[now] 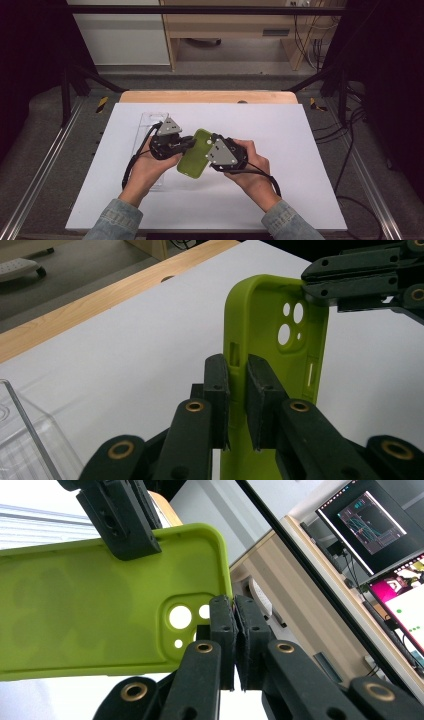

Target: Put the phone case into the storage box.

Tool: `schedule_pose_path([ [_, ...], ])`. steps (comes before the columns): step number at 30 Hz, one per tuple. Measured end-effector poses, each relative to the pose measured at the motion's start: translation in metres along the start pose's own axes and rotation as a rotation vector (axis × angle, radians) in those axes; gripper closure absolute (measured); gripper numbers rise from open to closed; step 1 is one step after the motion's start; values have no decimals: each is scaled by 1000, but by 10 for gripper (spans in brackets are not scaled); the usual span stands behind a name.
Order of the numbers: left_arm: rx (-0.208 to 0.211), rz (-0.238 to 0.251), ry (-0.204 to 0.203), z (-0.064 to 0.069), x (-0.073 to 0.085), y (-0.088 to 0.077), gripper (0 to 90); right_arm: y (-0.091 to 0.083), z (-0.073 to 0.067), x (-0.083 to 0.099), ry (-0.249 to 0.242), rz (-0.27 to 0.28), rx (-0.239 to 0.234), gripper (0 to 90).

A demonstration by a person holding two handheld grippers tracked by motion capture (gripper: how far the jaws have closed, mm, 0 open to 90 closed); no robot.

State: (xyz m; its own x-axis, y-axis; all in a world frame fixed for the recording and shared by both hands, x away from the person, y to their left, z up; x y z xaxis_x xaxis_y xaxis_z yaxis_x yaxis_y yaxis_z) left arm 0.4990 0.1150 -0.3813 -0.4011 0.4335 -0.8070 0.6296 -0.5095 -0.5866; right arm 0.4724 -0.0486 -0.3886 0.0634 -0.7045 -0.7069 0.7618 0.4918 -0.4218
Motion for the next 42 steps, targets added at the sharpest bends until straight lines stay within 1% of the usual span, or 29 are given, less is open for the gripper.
schedule_pose_path([
  [2,3,4,1,0,0,-1,807,0,0,0,-1,3,-2,874],
  [5,1,6,8,0,0,-3,809,1,2,1,24,15,-26,868],
  [8,5,8,6,-2,1,-4,810,2,3,2,43,28,-45,865],
  [16,19,9,-3,-3,2,-6,812,2,5,1,52,36,-71,856],
  [24,20,10,0,-3,2,-5,812,2,6,1,59,46,-90,836],
  [29,15,10,3,-3,2,-5,812,1,6,1,65,51,-93,744],
  [33,1,16,0,-4,3,-5,812,-1,7,2,82,51,-97,634],
  [34,-1,17,1,-4,3,-5,811,-2,6,2,89,43,-99,580],
  [35,-4,17,7,-4,3,-5,811,-3,6,2,95,39,-99,558],
  [36,-10,18,9,-4,4,-5,811,-4,5,4,103,37,-97,535],
  [40,-24,25,15,-4,3,-5,811,-11,7,8,166,57,-86,458],
  [42,-31,33,22,-4,3,-5,811,-15,7,10,180,60,-75,429],
])
Point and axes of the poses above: each handheld gripper's, and its own axes: y roughly forward along the jaws, x roughly out of its underside, z roughly to its right, the point moved 4 cm from there along y, roughly forward along the jaws, and after that the axes turned 8 degrees about -x, right-handed, at the moved point
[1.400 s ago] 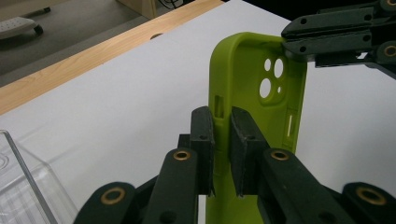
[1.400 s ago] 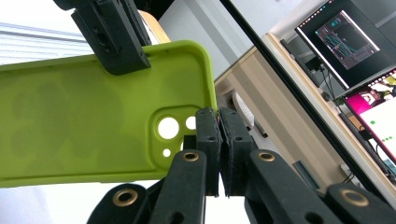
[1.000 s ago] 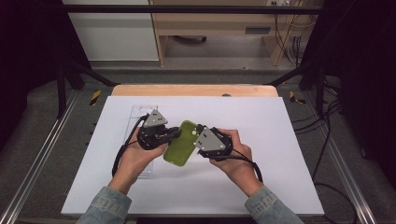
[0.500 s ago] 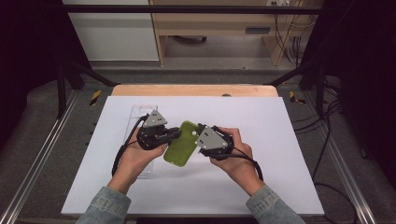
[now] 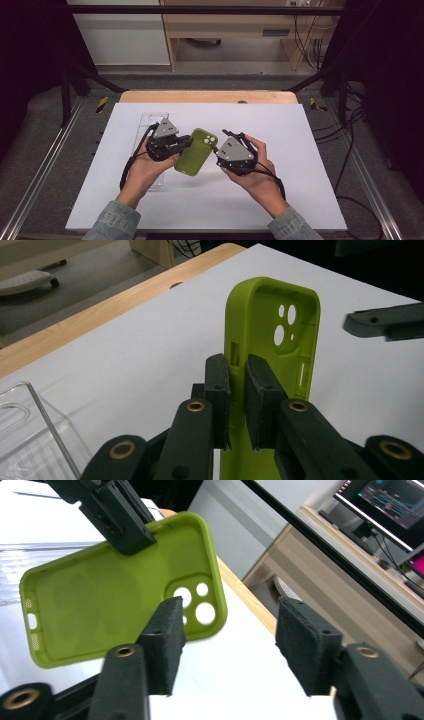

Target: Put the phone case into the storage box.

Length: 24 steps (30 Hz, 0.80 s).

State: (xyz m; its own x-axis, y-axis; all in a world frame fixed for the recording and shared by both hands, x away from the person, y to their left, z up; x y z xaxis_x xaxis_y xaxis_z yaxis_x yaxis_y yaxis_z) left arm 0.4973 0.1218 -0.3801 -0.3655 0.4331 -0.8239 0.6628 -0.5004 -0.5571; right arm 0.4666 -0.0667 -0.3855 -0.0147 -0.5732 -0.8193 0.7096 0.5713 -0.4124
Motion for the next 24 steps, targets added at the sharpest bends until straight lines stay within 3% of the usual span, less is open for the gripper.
schedule_pose_path([
  [5,-17,12,40,4,0,2,810,-11,4,4,88,40,-8,330],
  [8,-17,14,33,6,2,3,810,-21,10,10,143,67,28,312],
  [10,-15,16,23,6,3,3,811,-27,12,17,189,97,28,286],
  [13,-26,19,30,7,3,5,811,-33,17,32,229,98,48,271],
  [18,-2,47,6,12,-5,4,811,-42,32,50,257,147,132,248],
  [21,-7,66,13,12,-12,3,810,-38,37,60,267,121,155,210],
  [24,-17,83,14,9,-15,0,810,-29,36,70,242,112,174,185],
])
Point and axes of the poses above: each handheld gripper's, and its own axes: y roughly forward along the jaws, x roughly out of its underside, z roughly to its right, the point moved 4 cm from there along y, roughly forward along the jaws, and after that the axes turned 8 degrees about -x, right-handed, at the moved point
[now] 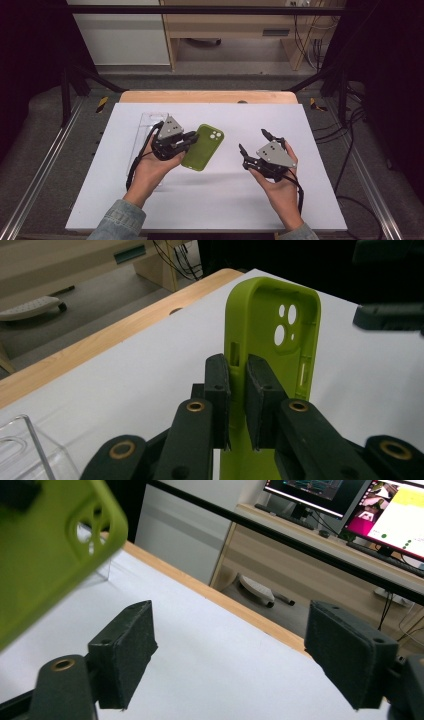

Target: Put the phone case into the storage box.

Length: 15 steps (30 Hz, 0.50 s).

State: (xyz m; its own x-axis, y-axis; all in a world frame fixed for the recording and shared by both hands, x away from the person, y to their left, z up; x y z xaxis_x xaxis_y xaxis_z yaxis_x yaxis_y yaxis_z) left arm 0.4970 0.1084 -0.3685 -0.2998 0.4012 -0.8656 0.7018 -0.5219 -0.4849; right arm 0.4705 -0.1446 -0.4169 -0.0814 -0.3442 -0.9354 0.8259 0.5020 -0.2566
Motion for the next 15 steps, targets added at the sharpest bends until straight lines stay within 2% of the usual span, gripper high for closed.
schedule_pose_path([
  [8,-57,38,-13,-14,-5,-15,810,9,5,30,71,-99,-64,80],
  [11,-69,52,-24,-21,-6,-20,810,10,10,42,88,-125,-54,86],
  [15,-74,70,-35,-29,-7,-26,810,7,19,49,113,-131,-36,105],
])
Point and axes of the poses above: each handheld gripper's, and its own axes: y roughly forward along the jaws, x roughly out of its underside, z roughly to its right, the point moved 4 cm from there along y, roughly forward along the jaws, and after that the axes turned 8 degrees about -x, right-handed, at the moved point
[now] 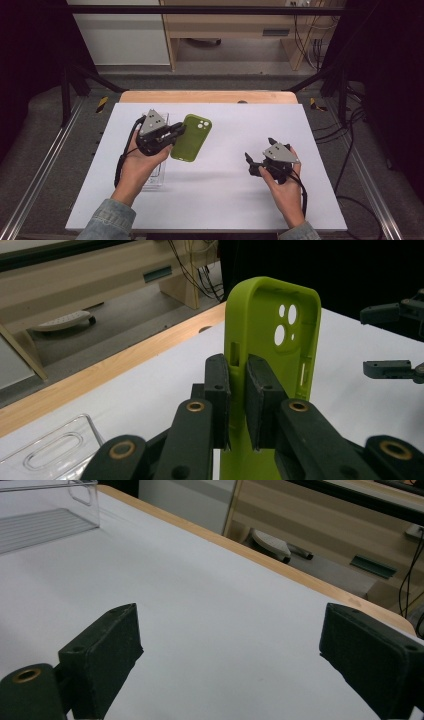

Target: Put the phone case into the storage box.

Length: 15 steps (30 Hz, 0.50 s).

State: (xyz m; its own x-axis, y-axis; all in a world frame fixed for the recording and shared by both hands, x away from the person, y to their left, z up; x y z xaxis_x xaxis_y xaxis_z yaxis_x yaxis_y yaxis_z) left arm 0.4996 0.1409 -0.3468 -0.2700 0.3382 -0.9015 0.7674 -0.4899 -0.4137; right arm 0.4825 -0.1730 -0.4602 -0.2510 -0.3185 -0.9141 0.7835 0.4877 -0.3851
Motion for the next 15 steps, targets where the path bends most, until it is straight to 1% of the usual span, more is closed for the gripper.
schedule_pose_path([
  [3,-12,12,-9,-6,-1,-3,810,-3,6,6,11,0,9,111],
  [6,-26,19,-11,-14,-3,-4,810,-5,10,11,28,18,10,100],
  [10,-40,42,-36,-21,-5,-10,810,-10,12,13,40,50,5,93],
  [12,-48,44,-35,-24,-5,-13,810,-12,12,16,50,62,2,91],
  [15,-57,51,-31,-30,-6,-17,809,-13,14,21,56,58,-3,86],
])
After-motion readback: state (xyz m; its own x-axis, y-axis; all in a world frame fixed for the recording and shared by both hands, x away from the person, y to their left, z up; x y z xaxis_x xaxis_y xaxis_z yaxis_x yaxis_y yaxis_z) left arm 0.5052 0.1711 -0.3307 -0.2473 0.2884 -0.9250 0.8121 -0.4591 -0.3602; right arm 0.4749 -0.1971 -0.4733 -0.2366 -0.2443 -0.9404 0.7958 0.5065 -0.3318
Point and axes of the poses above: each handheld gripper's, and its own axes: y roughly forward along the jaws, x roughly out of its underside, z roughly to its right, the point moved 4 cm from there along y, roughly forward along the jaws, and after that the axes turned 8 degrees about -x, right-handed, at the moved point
